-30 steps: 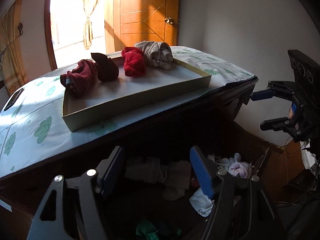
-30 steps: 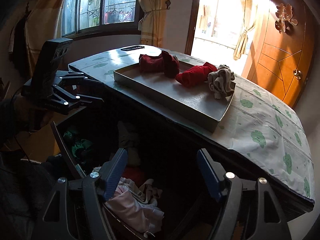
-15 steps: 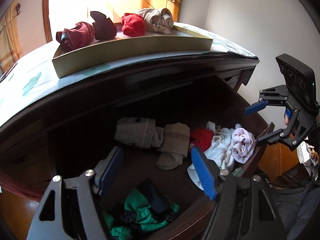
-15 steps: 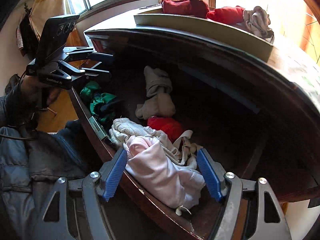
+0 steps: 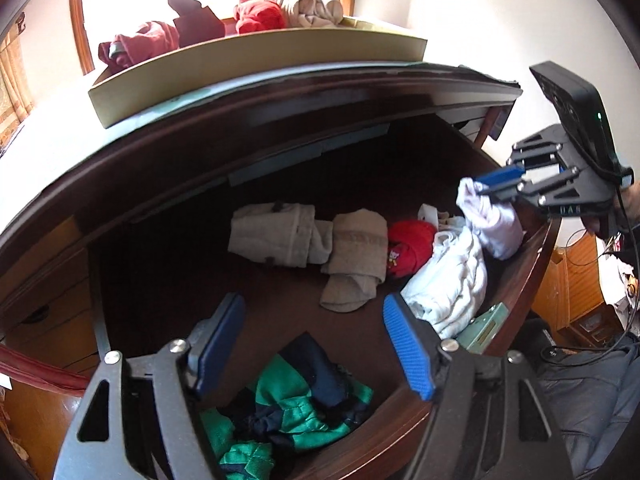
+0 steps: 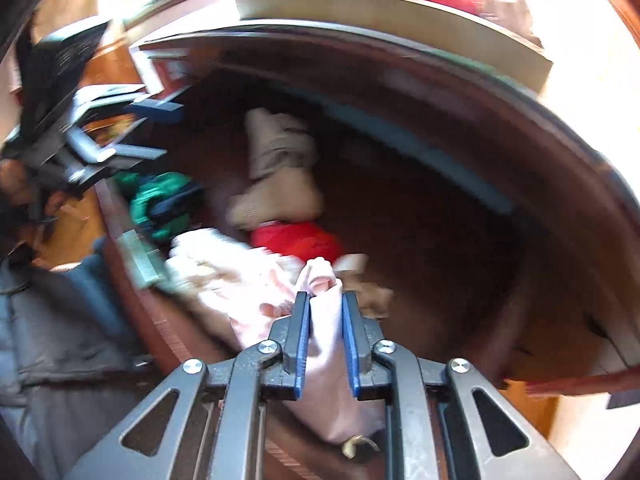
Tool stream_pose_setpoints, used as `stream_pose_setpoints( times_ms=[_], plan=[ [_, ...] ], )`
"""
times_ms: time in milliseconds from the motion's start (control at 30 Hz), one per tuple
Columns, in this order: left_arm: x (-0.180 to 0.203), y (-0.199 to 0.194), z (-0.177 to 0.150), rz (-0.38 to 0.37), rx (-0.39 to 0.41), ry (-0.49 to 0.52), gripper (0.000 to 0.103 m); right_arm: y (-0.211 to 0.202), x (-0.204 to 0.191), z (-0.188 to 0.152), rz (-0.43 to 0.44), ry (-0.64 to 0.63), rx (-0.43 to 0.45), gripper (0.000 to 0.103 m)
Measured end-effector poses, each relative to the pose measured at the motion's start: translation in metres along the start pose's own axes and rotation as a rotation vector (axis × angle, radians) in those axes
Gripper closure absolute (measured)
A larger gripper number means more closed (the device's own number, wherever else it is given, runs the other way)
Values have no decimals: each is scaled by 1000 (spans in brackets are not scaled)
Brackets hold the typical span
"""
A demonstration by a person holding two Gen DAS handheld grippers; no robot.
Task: Take underwear out of drawer
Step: 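Grasp pink underwear with the right tool while the left tool grasps green striped garment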
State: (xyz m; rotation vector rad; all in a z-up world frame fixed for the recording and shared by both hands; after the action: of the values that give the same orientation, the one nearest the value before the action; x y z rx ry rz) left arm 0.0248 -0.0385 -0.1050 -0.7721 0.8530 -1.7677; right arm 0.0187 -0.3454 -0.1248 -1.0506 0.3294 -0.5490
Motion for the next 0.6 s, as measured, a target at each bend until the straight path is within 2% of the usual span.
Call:
stream_pose_setpoints(
  times_ms=[67, 167, 267, 367, 400, 500, 533, 600],
  plan=[
    [-2, 3, -3, 4, -34, 24, 30, -1, 13, -1, -36, 26, 1, 86],
    [-5, 6, -8, 2, -87, 52, 30, 3, 23, -2, -37, 53, -14, 86],
    [-7, 7, -13, 13, -122, 87, 30, 11, 28, -4, 0, 93, -30, 86],
    [-12, 5, -16, 2, -143, 84, 30, 8, 28, -2, 51, 123, -2, 83],
    [-15, 5, -17, -2, -151, 77, 30, 4, 27, -2, 60, 123, 7, 77],
    [-22, 4, -19, -2, -165, 65, 30, -9, 25, -2, 63, 113, 36, 44],
    [-24, 3, -20, -1, -166, 62, 30, -14, 23, -1, 70, 107, 48, 41],
    [-26, 2, -21, -10, -172, 53, 30, -24, 21, -1, 89, 92, 55, 41]
  ],
)
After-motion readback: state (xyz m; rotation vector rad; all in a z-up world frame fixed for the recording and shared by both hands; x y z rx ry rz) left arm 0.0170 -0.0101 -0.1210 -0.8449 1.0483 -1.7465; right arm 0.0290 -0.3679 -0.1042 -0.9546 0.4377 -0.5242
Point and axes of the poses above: each gripper's, at about its wrist camera, not at the fingertips, and y roughly the way its jaws point, x to its right, z to its top, the point moved 6 cm from there along y, roughly the way its jaws point, and after that the axes turned 6 degrees about -y, right-handed, at the moved point
